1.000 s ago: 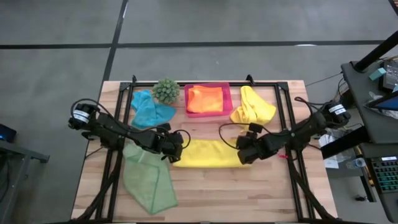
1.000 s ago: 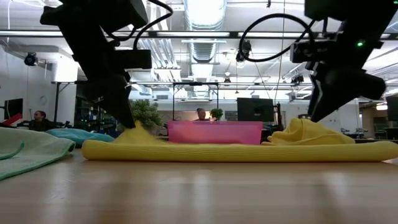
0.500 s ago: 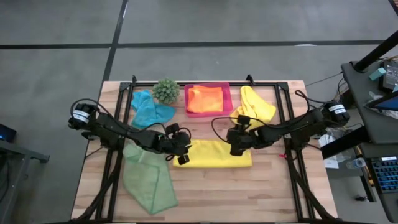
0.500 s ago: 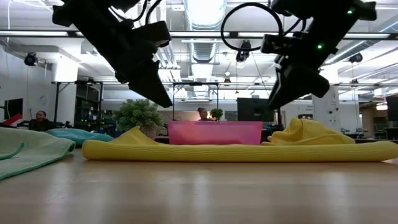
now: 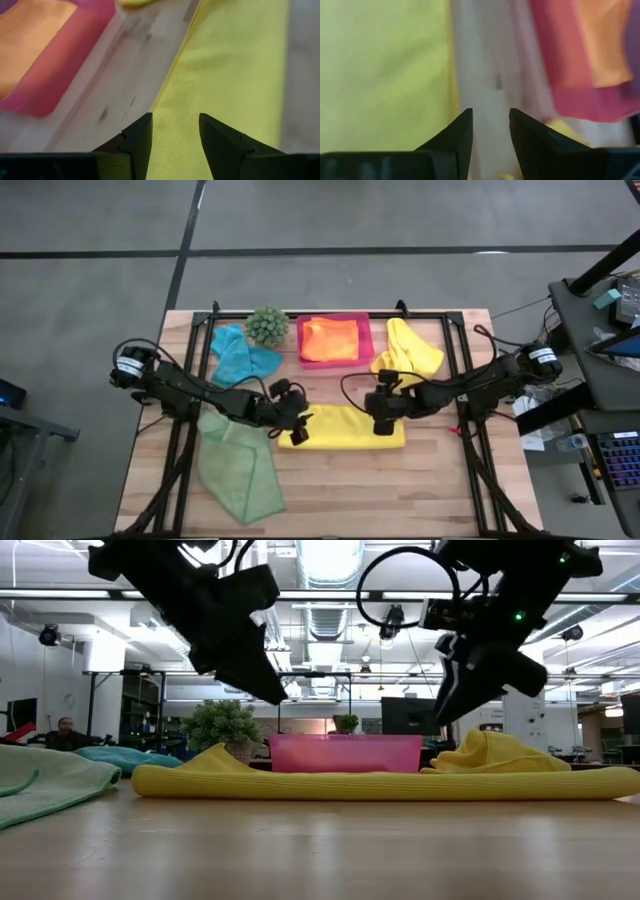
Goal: Fold microfiber towels
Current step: Fold the bottom yellow microfiber towel
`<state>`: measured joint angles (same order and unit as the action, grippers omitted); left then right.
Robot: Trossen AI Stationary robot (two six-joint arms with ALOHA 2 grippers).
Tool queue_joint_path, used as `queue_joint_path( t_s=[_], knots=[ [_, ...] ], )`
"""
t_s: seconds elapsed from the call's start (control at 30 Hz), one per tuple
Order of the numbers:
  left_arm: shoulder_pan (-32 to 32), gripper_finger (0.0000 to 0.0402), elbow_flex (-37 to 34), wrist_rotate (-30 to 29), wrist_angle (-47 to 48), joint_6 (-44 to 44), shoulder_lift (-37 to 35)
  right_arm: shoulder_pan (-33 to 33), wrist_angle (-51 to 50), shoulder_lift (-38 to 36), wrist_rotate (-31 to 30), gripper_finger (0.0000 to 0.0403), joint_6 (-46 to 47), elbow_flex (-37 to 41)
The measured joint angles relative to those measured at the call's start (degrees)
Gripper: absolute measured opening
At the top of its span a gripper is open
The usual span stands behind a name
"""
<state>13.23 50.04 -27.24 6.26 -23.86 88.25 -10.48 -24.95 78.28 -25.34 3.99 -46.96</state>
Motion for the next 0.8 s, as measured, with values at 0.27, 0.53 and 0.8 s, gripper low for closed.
queue_joint_path(
  t_s=[0.27, 0.53, 0.8],
  knots=[
    [0.2, 0.0146, -0.1, 7.2, -7.8, -2.8, 0.5, -2.0, -0.4, -1.3, 6.0, 0.0116, 5.9, 3.4],
    [0.3, 0.0146, -0.2, 10.3, -10.7, -4.2, 5.1, -6.6, 0.0, -8.0, 5.9, 0.0116, 11.5, 7.1],
    [0.4, 0.0146, -0.3, 10.6, -9.7, -5.9, 9.5, -7.3, 0.4, -15.1, 5.8, 0.0116, 16.0, 9.8]
  ],
)
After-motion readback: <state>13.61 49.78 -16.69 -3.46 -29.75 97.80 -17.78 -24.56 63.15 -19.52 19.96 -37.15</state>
